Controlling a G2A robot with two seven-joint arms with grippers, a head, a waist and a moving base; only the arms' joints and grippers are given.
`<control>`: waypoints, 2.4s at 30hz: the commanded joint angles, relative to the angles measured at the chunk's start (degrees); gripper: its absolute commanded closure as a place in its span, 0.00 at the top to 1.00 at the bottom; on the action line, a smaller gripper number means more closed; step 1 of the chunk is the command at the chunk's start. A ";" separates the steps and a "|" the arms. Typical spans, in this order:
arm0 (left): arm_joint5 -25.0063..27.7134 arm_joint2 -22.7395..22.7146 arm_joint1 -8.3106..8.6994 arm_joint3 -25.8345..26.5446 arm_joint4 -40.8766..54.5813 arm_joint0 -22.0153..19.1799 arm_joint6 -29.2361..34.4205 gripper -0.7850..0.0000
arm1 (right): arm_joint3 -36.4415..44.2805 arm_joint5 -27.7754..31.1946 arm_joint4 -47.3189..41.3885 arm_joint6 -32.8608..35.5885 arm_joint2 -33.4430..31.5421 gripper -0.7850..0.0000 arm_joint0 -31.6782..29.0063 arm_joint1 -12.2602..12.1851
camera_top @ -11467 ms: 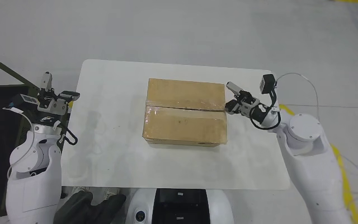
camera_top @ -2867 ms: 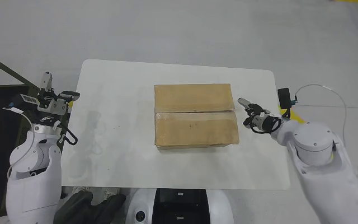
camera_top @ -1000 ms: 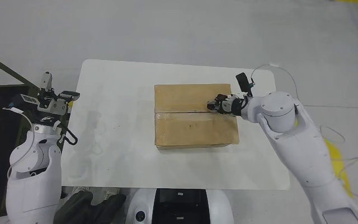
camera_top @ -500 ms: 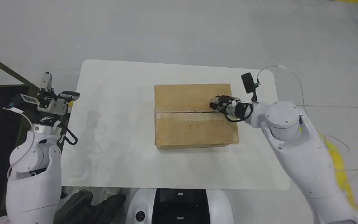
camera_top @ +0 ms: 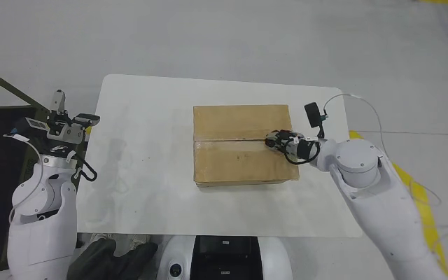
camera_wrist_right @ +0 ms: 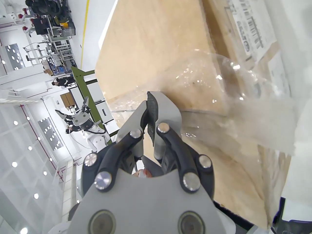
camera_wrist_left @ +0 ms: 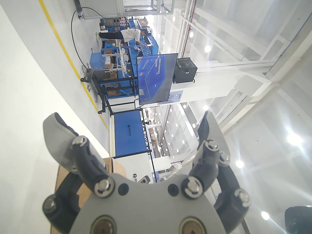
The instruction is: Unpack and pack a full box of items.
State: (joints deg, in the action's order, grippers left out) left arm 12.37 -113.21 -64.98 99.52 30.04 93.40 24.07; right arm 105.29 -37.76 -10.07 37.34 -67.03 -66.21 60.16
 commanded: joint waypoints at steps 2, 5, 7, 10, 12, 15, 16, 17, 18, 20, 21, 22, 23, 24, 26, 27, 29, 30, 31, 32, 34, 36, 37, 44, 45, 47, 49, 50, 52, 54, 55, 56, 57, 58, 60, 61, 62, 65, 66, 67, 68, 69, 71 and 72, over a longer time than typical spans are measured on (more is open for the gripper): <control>0.00 0.00 0.00 0.00 0.00 0.00 0.00 1.00 | -0.46 -0.70 -0.16 0.31 -0.04 0.00 -0.02 -0.04; 0.00 0.00 0.00 0.00 0.00 0.00 0.00 1.00 | -1.60 -1.89 -0.77 1.01 0.29 0.00 0.53 0.02; 0.00 0.00 0.00 0.00 0.00 0.00 0.00 1.00 | -2.44 -2.21 -0.76 1.31 0.75 0.00 1.23 0.08; 0.00 0.00 0.00 0.00 0.00 0.00 0.00 1.00 | -3.30 -2.18 -0.90 1.44 1.28 0.00 2.06 0.20; 0.00 0.00 0.00 0.00 0.00 0.00 0.00 1.00 | -3.59 -2.09 -1.03 1.48 1.52 0.00 2.54 0.26; 0.00 0.00 0.00 0.00 0.00 0.00 0.00 1.00 | -3.90 -2.08 -1.13 1.54 1.96 0.00 3.21 0.36; 0.00 0.00 0.00 0.00 0.00 0.00 0.00 1.00 | -4.02 -2.06 -1.14 1.61 2.20 0.00 3.53 0.40; 0.00 0.00 0.00 0.00 0.00 0.00 0.00 1.00 | -4.26 -2.05 -1.16 1.71 2.52 0.00 3.90 0.47; 0.00 0.00 0.00 0.00 0.00 0.00 0.00 1.00 | -4.53 -2.01 -1.15 1.86 2.96 0.00 4.40 0.55; 0.00 0.00 0.00 0.00 0.00 0.00 0.00 1.00 | -5.18 -1.66 -1.18 2.36 4.13 0.00 5.60 0.79; 0.00 0.00 0.00 0.00 0.00 0.00 0.00 1.00 | -5.60 -1.50 -1.21 2.61 4.83 0.00 6.21 0.93; 0.00 0.00 0.00 0.00 0.00 0.00 0.00 1.00 | -6.03 -1.39 -1.20 2.77 5.58 0.00 6.83 1.09; 0.00 0.00 0.00 0.00 0.00 0.00 0.00 1.00 | -6.52 -1.26 -1.26 2.95 6.33 0.00 7.46 1.26; 0.00 0.00 0.00 0.00 0.00 0.00 0.00 1.00 | -7.06 -1.15 -1.34 3.15 7.03 0.00 8.12 1.43; 0.00 0.00 0.00 0.00 0.00 0.00 0.00 1.00 | -8.08 -1.00 -1.40 3.62 8.66 0.00 9.39 1.80; 0.00 0.00 0.00 0.00 0.00 0.00 0.00 1.00 | -8.63 -0.96 -1.58 3.77 9.42 0.00 10.04 2.02; 0.00 0.00 0.00 0.00 0.00 0.00 0.00 1.00 | -9.80 -0.72 -1.78 3.99 11.09 0.00 11.33 2.48; 0.00 0.00 0.00 0.00 0.00 0.00 0.00 1.00 | -10.35 -0.44 -2.03 4.02 11.83 0.00 11.98 2.73; 0.00 0.00 0.00 0.00 0.00 0.00 0.00 1.00 | -10.94 -0.13 -2.28 3.99 12.49 0.00 12.59 2.97; 0.00 0.00 0.00 0.00 0.00 0.00 0.00 1.00 | -11.45 0.22 -2.48 3.91 13.06 0.00 13.14 3.19; 0.00 0.00 0.00 0.00 0.00 0.00 0.00 1.00 | -12.08 0.83 -2.66 3.88 14.23 0.00 14.17 3.61; 0.00 0.00 0.00 0.00 0.00 0.00 0.00 1.00 | -12.43 1.14 -2.75 3.80 15.22 0.00 15.07 3.99; 0.00 0.00 0.00 0.00 0.00 0.00 0.00 1.00 | -12.51 1.33 -2.71 4.00 15.84 0.00 15.50 4.18; 0.00 0.00 0.00 0.00 0.00 0.00 0.00 1.00 | -14.58 2.43 -3.56 4.11 19.86 0.00 18.96 5.85; 0.00 0.00 0.00 0.00 0.00 0.00 0.00 1.00 | -14.85 2.78 -3.71 4.13 20.44 0.00 19.39 6.11; 0.00 0.00 0.00 0.00 0.00 0.00 0.00 1.00 | -15.33 3.35 -3.89 4.21 21.63 0.00 20.28 6.64; 0.00 0.00 0.00 0.00 0.00 0.00 0.00 1.00 | -15.63 3.81 -4.07 4.12 22.67 0.00 21.10 7.15; 0.00 0.00 0.00 0.00 0.00 0.00 0.00 1.00 | -15.69 4.06 -4.26 4.06 23.15 0.00 21.42 7.40; 0.00 0.00 0.00 0.00 0.00 0.00 0.00 1.00 | -15.85 4.19 -4.55 3.88 24.18 0.00 22.01 7.93; 0.00 0.00 0.00 0.00 0.00 0.00 0.00 1.00 | -15.90 3.53 -4.67 3.48 25.16 0.00 22.63 8.43; 0.00 0.00 0.00 0.00 0.00 0.00 0.00 1.00 | -15.82 3.24 -4.93 3.34 25.52 0.00 22.85 8.67; 0.00 0.00 0.00 0.00 0.00 0.00 0.00 1.00 | -15.81 2.99 -5.22 3.19 25.84 0.00 23.02 8.90; 0.00 0.00 0.00 0.00 0.00 0.00 0.00 1.00 | -15.76 2.74 -5.33 3.16 26.28 0.00 23.24 9.13; 0.00 0.00 0.00 0.00 0.00 0.00 0.00 1.00 | -15.78 2.55 -5.28 3.20 26.75 0.00 23.56 9.35; 0.00 0.00 0.00 0.00 0.00 0.00 0.00 1.00 | -16.05 2.34 -5.24 3.36 27.64 0.00 24.24 9.81; 0.00 0.00 0.00 0.00 0.00 0.00 0.00 1.00 | -16.20 2.44 -5.34 3.39 27.99 0.00 24.56 10.05; 0.00 0.00 0.00 0.00 0.00 0.00 0.00 1.00 | -16.35 2.63 -5.50 3.48 28.35 0.00 24.86 10.29; 0.00 0.00 0.00 0.00 0.00 0.00 0.00 1.00 | -16.66 3.46 -5.86 3.74 29.80 0.00 25.79 11.14; 0.00 0.00 0.00 0.00 0.00 0.00 0.00 1.00 | -16.85 3.68 -5.80 3.70 30.28 0.00 26.25 11.45; 0.00 0.00 0.00 0.00 0.00 0.00 0.00 1.00 | -17.10 4.12 -6.03 3.63 30.60 0.00 26.63 11.76; 0.00 0.00 0.00 0.00 0.00 0.00 0.00 1.00 | -17.47 4.50 -6.22 3.55 30.91 0.00 26.98 12.05; 0.00 0.00 0.00 0.00 0.00 0.00 0.00 1.00 | -17.83 4.83 -6.34 3.52 31.22 0.00 27.38 12.34; 0.00 0.00 0.00 0.00 0.00 0.00 0.00 1.00 | -18.61 5.39 -6.62 3.33 31.66 0.00 28.20 12.91; 0.00 0.00 0.00 0.00 0.00 0.00 0.00 1.00 | -18.98 5.60 -6.82 3.19 31.83 0.00 28.59 13.20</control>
State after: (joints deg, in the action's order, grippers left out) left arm 12.37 -113.21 -64.98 99.52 30.04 93.40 24.07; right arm 86.63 -32.31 -16.74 40.66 -35.32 -37.96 73.14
